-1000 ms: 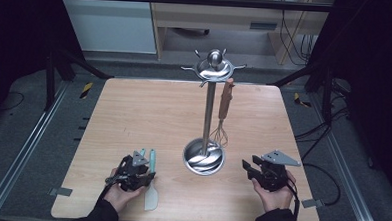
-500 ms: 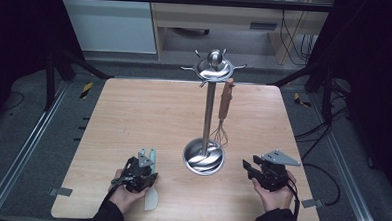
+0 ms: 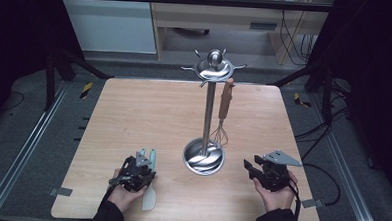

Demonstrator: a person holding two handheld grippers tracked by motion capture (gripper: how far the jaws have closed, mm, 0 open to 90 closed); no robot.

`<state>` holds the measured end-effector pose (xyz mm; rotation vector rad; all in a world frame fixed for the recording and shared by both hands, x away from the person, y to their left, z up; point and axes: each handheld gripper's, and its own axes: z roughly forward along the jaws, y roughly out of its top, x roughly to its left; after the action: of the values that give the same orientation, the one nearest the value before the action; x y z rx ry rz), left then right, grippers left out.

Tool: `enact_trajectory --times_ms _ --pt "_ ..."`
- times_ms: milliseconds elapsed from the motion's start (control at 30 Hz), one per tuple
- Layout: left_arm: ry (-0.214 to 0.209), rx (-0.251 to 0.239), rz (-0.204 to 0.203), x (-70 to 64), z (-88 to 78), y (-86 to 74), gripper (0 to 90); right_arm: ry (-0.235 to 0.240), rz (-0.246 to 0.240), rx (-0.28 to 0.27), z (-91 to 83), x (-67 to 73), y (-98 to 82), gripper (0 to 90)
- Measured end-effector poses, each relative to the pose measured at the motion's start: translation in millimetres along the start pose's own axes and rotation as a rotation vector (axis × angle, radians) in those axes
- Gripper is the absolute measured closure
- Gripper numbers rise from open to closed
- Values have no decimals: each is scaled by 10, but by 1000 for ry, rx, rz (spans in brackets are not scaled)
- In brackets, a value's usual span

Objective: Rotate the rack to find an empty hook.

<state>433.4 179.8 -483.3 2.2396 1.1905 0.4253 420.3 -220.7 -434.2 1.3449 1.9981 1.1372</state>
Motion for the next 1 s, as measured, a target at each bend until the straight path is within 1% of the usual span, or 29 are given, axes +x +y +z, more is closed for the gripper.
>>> enact_trajectory --times_ms 100,133,200,233,300,400,533,667,700,733,767,800,833,867,933,1000 --pt "11 13 -14 -16 19 -10 672 1 0 1 -2 4 0 552" --pt "12 15 -22 -15 18 -8 670 0 0 1 -1 4 0 552" --pt "11 22 -38 -10 16 -1 673 1 1 2 -2 3 0 552" --pt "17 24 -40 -9 14 0 683 1 0 2 -2 3 -1 552" --pt "12 27 -50 -3 11 3 709 0 0 2 -3 6 0 552" --pt "6 27 -51 3 9 8 726 2 1 3 0 9 2 552" --pt "-17 8 -41 31 -4 -1 756 2 1 2 -1 8 2 552" --pt "-24 0 5 -4 -19 1 778 1 3 0 -4 -1 2 551" --pt "-18 -5 9 -10 -30 0 810 1 3 0 -5 -2 2 550" --pt "-23 -1 10 -9 -42 -3 879 2 3 0 -6 -2 1 551" --pt "-37 -3 6 -6 -48 -13 863 2 3 -1 -7 -3 1 550" --pt "-31 7 2 -18 -46 -29 815 3 4 -1 -9 -2 1 550" --pt "-22 22 2 -27 -32 -44 721 2 6 -1 -10 -1 1 550" --pt "-20 22 1 -31 -26 -57 655 1 4 -1 -11 -2 0 549" --pt "-21 24 -4 -49 -36 -67 652 2 5 -1 -14 -2 0 549" --pt "-5 21 7 -87 -34 -72 655 1 5 -1 -14 -2 0 549"
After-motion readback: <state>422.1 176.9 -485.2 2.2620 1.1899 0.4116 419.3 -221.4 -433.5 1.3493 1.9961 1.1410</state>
